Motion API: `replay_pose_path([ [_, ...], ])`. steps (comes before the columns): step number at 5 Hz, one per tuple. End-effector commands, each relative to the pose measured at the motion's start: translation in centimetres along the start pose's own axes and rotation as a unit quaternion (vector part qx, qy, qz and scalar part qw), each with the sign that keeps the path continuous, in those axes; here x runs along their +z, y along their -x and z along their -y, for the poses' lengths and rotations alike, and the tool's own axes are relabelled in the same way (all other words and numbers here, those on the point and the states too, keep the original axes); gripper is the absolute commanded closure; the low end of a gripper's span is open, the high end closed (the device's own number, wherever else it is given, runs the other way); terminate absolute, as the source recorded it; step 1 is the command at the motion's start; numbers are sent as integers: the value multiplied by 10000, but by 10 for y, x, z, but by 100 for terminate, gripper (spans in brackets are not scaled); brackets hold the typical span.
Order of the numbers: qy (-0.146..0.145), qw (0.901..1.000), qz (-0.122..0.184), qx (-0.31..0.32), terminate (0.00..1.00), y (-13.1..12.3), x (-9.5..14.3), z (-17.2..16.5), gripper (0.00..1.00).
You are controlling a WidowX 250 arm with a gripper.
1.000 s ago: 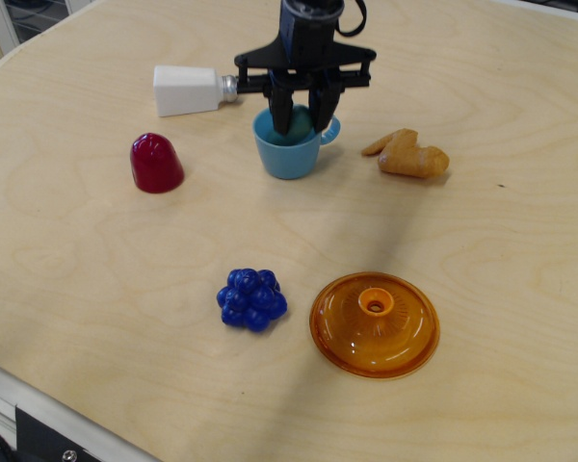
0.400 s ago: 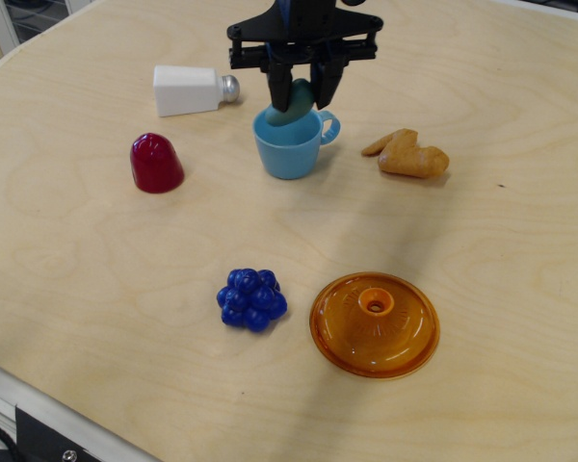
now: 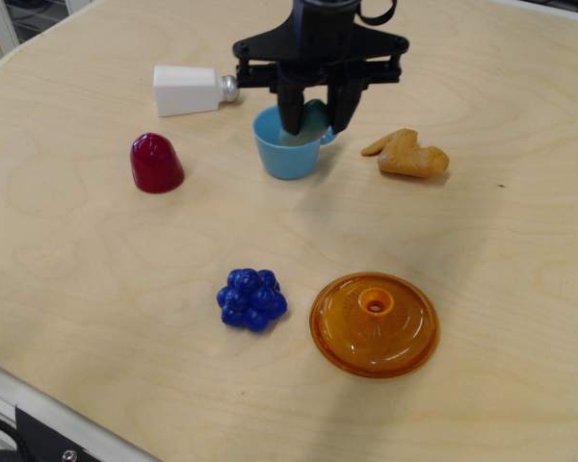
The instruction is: Take cucumber out of cup
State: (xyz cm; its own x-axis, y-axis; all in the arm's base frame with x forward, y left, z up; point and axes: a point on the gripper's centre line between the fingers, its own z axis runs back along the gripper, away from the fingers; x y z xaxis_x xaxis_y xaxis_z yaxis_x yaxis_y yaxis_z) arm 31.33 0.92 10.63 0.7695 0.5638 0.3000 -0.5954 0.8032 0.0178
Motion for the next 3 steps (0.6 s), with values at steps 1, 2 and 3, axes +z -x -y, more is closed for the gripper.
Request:
replay_pose_path([
  [1, -52, 9997, 120, 224, 0, 25, 4, -22, 100],
  [2, 27, 9994, -72, 342, 0, 27, -14, -30, 100],
  [3, -16, 9984, -239, 521, 0, 27, -37, -35, 100],
])
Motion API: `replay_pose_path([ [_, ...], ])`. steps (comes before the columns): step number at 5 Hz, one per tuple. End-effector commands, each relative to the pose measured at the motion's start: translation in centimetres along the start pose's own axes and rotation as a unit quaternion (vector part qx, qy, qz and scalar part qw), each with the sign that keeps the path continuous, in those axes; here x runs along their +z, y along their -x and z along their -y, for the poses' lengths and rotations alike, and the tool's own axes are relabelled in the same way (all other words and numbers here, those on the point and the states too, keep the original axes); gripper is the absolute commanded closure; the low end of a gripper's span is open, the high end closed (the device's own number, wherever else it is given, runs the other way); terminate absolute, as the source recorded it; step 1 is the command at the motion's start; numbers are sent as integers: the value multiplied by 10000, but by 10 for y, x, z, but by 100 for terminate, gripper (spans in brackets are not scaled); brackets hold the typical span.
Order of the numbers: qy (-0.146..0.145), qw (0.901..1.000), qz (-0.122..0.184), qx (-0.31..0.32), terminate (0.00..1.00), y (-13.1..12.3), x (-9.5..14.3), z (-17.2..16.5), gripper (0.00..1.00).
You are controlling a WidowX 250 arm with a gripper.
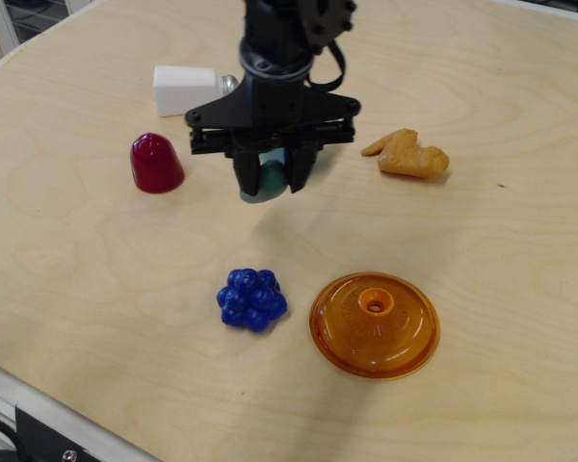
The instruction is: Take cucumber out of cup
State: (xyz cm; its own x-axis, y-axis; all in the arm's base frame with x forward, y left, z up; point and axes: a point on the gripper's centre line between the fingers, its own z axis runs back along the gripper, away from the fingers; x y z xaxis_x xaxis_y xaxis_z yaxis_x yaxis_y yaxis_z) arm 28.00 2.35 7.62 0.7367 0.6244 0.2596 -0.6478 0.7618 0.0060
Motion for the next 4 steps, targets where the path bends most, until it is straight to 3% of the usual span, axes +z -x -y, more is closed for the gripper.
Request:
replay_pose_path([
  [1, 2, 9994, -36, 336, 0, -5, -29, -9, 100],
  [2, -18, 9993, 29, 360, 0, -8, -36, -11, 100],
  [3, -1, 9993, -101, 350, 0, -6, -48, -9, 100],
  [4, 17, 9991, -152, 405, 0, -4, -53, -10, 0],
])
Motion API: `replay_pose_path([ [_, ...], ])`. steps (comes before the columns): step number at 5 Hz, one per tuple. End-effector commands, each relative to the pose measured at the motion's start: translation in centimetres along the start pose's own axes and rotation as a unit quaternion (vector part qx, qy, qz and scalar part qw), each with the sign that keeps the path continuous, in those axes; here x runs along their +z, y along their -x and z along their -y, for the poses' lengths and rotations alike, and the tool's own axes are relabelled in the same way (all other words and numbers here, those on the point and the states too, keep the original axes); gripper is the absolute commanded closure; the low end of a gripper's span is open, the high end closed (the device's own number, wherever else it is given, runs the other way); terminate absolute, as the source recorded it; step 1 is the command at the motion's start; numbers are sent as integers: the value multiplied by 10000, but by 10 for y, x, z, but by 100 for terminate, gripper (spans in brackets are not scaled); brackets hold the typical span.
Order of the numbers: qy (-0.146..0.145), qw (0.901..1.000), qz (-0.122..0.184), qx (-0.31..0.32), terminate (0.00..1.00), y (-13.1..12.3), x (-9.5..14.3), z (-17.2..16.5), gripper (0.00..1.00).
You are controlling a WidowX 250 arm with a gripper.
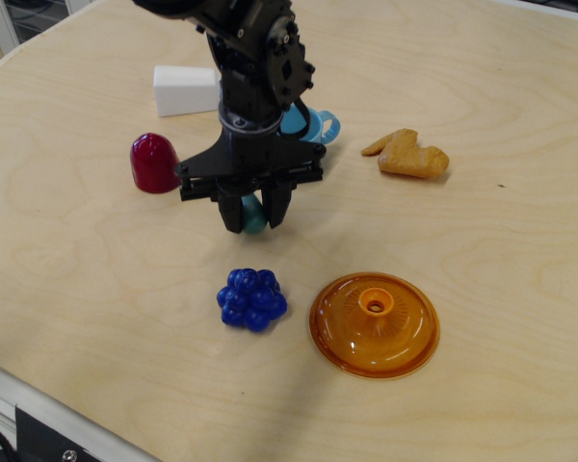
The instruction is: Take cucumber out of cup
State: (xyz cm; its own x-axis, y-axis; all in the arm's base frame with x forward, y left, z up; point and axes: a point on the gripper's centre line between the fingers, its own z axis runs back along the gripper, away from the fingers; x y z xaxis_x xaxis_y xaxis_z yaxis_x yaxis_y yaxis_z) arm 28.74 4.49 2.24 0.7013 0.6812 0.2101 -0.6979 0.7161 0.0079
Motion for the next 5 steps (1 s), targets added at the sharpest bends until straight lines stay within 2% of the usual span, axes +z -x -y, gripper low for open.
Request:
replay_pose_path([
  [1, 162, 9999, 25, 35, 0, 5, 0, 1, 0],
  [2, 177, 9998, 22, -27, 0, 9, 8, 0, 0],
  [4, 214, 9996, 128, 105, 0, 6, 41, 0, 0],
  [5, 306, 9993, 180, 96, 100, 0, 58, 4, 0],
])
